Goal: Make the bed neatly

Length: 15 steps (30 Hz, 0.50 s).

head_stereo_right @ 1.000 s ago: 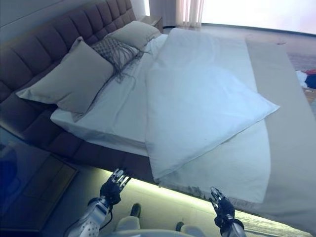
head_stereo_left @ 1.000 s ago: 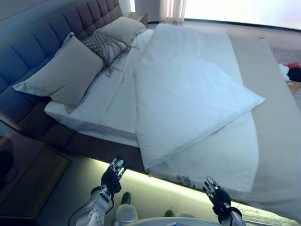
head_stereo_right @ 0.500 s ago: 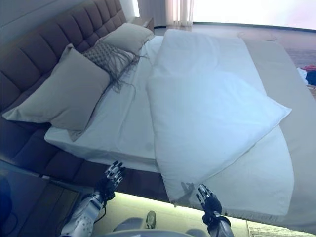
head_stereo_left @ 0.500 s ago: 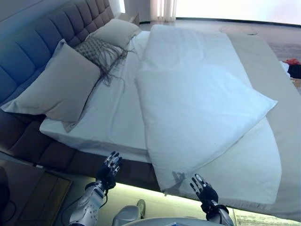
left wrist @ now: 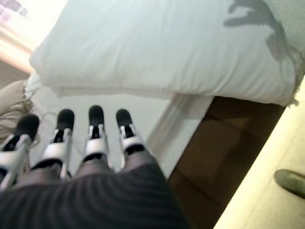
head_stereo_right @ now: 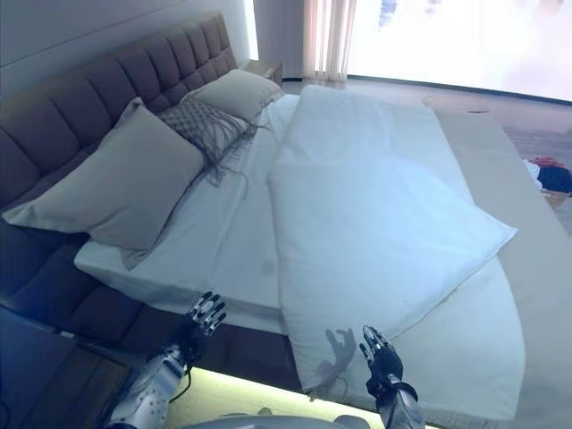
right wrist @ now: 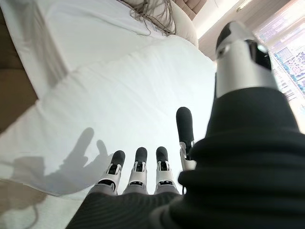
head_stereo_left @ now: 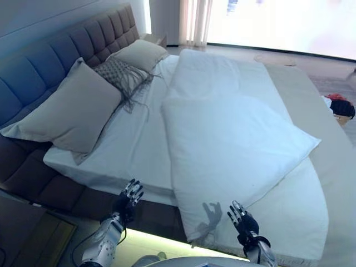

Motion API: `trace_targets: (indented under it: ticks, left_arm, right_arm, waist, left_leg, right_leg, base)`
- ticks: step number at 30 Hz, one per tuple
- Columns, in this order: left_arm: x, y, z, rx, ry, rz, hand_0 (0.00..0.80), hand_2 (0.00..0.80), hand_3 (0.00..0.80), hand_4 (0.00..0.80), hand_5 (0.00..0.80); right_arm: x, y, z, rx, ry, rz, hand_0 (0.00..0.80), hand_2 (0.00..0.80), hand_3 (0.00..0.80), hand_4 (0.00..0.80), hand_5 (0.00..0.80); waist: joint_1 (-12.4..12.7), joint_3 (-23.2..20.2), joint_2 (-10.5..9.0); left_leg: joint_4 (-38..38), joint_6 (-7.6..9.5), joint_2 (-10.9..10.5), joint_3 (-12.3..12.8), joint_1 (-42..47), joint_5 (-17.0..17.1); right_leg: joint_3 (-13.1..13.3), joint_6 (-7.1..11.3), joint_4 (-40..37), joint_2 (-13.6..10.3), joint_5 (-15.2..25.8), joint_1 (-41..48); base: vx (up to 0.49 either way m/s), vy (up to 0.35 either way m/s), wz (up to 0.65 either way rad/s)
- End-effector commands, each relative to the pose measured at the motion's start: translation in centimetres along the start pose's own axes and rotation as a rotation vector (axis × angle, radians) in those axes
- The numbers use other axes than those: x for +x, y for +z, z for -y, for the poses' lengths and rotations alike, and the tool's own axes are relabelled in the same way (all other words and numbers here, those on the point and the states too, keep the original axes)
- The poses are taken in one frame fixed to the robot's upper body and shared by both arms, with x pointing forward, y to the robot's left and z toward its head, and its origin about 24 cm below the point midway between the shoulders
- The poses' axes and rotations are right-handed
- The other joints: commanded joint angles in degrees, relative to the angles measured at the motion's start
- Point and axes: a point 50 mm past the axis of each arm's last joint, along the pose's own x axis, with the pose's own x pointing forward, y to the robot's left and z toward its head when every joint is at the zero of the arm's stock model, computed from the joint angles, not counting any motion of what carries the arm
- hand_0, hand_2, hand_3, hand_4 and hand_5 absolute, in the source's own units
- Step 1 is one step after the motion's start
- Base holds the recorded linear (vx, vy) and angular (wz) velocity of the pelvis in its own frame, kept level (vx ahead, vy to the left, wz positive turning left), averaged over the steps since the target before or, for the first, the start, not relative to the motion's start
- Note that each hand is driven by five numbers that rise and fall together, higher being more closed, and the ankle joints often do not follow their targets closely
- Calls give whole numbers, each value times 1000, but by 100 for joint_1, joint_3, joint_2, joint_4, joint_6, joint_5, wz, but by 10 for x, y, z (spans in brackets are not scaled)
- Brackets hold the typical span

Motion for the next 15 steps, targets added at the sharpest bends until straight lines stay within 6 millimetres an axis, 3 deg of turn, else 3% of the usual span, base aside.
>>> trace_targets:
  ticks: [1,8,12,14,15]
  left_arm:
    - [12,36,15,31,-71,145,0,0,0,0,0]
    - [9,39,6,47,-37,141,0,0,0,0,0]
    - [11,39,3,74,-63,91,0,0,0,0,0]
    - [13,39,6,103,-83,63,0,0,0,0,0]
    - [14,39,6,124,-96,45,0,0,0,0,0]
  right_arm:
    - [12,31,-12,54,41,113,0,0,0,0,0]
    - [20,48,3,127,-78,143,0,0,0,0,0]
    - [18,61,27,299,-177,206,0,0,0,0,0]
    - [17,62,37,353,-206,220,0,0,0,0,0]
    - [16,63,45,361,-235,226,0,0,0,0,0]
  waist:
    - [96,137,24]
    - [251,201,-18]
    - [193,285,10]
    - [177,325,-1]
    - [159,396,-1]
  left_leg:
    - [198,166,59,-113,-34,49]
    - [503,-50,410,-138,-91,-122]
    - [470,-129,601,175,-114,-57]
    - [469,-91,553,188,-173,-59]
    - [487,-10,486,179,-177,-81]
  right_leg:
    - [79,-129,-218,-38,1299,60]
    - [-80,-104,-379,66,837,251]
    - [-294,-113,-259,38,715,252]
    - [-348,-67,-21,-46,721,173]
    - [-361,-13,495,-158,872,-43]
  base:
    - [42,-164,-1]
    - [62,-147,1]
    - [42,-35,8]
    - [34,4,28]
    - [85,12,32]
